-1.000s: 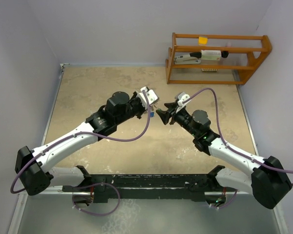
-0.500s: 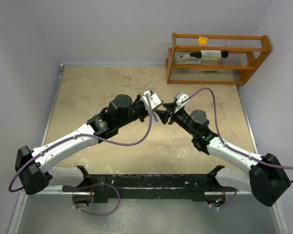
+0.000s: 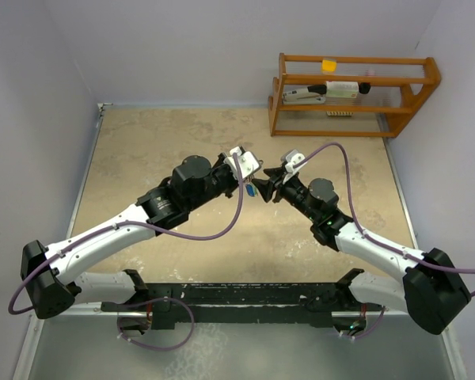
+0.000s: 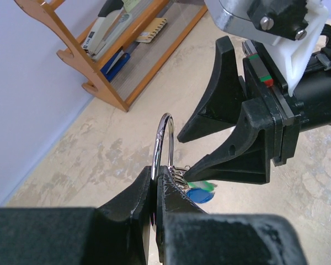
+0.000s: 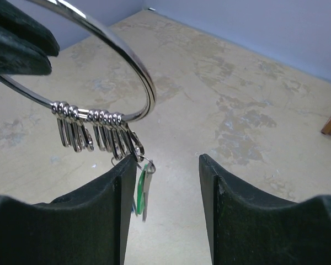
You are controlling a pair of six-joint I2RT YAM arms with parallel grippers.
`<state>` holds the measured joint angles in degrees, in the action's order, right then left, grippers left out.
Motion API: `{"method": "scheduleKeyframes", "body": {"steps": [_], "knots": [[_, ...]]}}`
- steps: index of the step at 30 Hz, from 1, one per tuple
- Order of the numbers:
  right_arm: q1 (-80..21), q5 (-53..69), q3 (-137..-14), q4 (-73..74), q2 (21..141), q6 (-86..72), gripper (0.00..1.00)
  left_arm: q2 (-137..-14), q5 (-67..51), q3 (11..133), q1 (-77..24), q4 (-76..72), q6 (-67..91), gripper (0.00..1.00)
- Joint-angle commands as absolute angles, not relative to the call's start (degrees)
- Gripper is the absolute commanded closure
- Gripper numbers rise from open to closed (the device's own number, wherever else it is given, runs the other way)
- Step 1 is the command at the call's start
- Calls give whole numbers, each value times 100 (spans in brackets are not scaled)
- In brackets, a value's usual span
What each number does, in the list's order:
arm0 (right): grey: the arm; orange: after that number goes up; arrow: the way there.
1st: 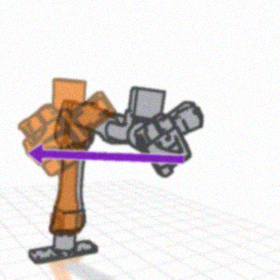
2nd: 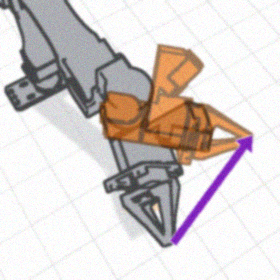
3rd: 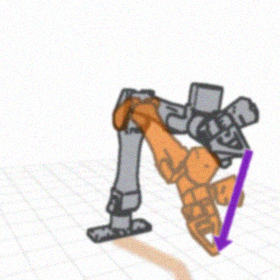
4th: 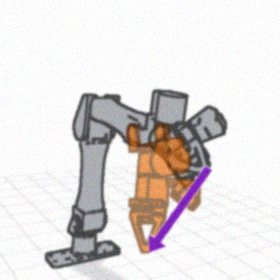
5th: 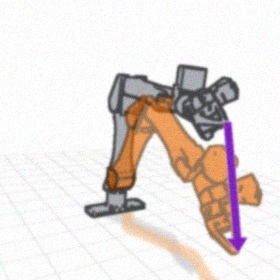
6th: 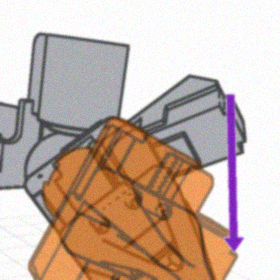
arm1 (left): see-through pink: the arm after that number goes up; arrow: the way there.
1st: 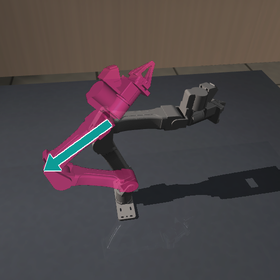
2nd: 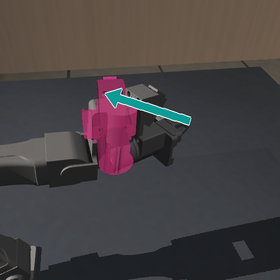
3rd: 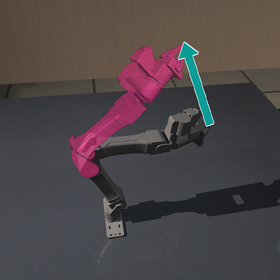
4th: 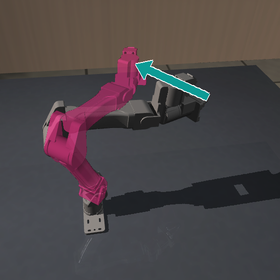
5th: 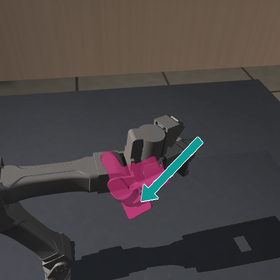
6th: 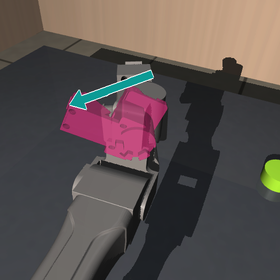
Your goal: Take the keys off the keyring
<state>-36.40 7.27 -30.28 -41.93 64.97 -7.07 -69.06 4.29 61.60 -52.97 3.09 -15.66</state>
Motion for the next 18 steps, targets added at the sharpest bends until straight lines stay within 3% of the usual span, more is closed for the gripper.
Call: {"method": "scheduleKeyframes", "body": {"steps": [1, 18], "knots": [[-3681, 773, -3008, -4304, 6358, -667, 49, -6688, 742, 6447, -5342, -52, -1691, 100], [-3724, 954, -3092, -4462, 6641, -815, 50, -6626, 826, 6466, -5379, -60, -1705, 100]]}}
